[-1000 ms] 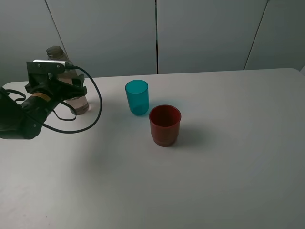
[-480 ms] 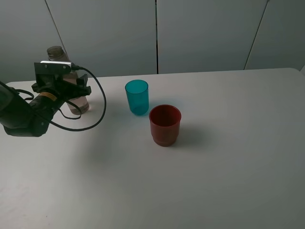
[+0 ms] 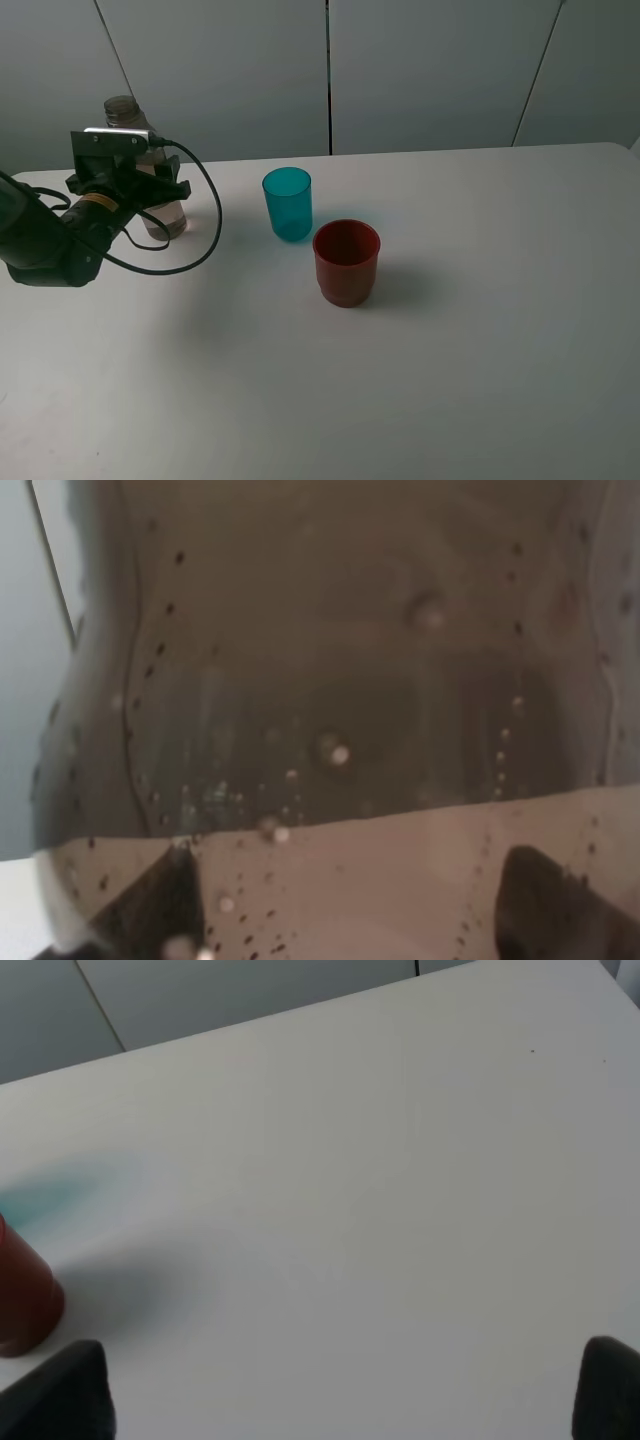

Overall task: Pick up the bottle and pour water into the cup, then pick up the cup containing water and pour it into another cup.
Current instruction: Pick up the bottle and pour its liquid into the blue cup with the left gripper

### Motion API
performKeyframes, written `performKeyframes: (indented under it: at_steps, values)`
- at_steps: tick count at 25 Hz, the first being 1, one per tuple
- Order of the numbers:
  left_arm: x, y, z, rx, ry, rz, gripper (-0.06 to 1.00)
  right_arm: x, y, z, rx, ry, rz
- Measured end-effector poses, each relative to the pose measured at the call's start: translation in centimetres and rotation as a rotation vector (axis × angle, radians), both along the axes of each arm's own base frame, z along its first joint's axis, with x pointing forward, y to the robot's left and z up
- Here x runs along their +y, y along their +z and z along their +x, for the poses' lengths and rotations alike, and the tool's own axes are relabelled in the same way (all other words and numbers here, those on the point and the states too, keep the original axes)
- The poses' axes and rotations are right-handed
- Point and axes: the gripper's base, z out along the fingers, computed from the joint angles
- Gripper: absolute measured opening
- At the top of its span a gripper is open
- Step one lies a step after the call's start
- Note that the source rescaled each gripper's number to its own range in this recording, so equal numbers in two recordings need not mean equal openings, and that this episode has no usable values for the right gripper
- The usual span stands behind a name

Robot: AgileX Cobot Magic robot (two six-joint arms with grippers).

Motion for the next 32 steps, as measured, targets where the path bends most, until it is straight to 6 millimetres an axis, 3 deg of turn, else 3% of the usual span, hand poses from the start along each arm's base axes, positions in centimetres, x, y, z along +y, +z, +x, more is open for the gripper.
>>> performKeyframes:
  at_steps: [7, 13, 18, 23, 32]
  values:
    - [-0.4, 0.2, 0.0, -0.003, -0.054, 0.045, 0.00, 0.0, 0.0, 0.0, 0.000, 0.000, 0.000]
    - [-1.5, 2.6, 0.0, 0.081, -0.151, 0.282, 0.00, 0.0, 0.0, 0.0, 0.000, 0.000, 0.000]
    - [-4.1, 4.6, 0.8, 0.113, -0.303, 0.488, 0.00, 0.0, 0.0, 0.0, 0.000, 0.000, 0.000]
    - [-7.2, 5.2, 1.6, 0.158, -0.442, 0.670, 0.00, 0.0, 0.0, 0.0, 0.000, 0.000, 0.000]
    - [-8.6, 6.5, 3.1, 0.227, -0.594, 0.912, 0.00, 0.0, 0.0, 0.0, 0.000, 0.000, 0.000]
